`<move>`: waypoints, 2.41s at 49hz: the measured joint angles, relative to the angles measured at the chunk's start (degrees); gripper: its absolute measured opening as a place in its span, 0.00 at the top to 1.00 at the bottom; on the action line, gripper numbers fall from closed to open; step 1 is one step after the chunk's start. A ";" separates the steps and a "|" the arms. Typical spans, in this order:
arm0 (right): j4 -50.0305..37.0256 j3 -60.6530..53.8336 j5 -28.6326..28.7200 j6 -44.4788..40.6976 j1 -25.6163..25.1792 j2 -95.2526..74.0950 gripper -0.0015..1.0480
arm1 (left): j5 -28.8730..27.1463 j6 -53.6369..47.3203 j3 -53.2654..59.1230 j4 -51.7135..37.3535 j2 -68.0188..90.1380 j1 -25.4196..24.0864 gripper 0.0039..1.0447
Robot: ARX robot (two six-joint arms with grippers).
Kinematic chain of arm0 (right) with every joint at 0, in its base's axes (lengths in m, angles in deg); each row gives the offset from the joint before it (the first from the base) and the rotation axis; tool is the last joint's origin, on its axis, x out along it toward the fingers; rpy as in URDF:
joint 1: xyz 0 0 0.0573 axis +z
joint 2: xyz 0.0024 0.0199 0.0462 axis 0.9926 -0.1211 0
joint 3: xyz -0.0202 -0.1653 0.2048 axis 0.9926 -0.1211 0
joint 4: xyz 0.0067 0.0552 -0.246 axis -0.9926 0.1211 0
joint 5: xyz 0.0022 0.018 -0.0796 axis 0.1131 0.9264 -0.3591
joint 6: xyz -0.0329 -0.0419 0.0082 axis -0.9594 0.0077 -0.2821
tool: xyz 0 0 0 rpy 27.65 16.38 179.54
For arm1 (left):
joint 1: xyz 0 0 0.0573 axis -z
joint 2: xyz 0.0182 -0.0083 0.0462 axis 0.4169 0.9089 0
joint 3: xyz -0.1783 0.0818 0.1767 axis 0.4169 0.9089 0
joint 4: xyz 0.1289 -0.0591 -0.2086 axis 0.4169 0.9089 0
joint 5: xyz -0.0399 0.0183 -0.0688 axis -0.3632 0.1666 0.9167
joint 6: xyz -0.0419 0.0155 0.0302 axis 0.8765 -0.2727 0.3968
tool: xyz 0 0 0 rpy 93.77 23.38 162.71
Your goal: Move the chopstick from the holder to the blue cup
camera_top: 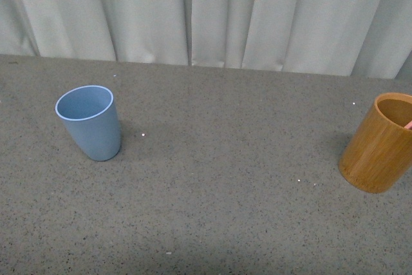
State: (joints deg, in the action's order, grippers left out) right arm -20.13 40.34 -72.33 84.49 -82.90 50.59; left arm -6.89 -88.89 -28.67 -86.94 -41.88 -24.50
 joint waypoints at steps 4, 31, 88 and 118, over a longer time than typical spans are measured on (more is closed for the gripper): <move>0.00 0.00 0.00 0.00 0.00 0.00 0.09 | 0.02 -0.02 0.00 0.00 0.00 0.00 0.06; 0.00 0.00 0.00 0.00 0.00 0.00 0.09 | 0.00 0.00 0.00 0.00 0.00 0.00 0.06; 0.00 0.00 0.00 0.00 0.00 0.00 0.09 | 0.00 0.00 0.00 0.00 0.00 0.02 0.06; 0.00 0.00 0.00 0.00 0.00 0.00 0.09 | 0.00 0.00 0.00 0.00 0.00 0.00 0.06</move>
State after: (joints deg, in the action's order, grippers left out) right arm -20.13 40.34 -72.33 84.49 -82.90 50.59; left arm -6.89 -88.89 -28.67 -86.94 -41.88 -24.50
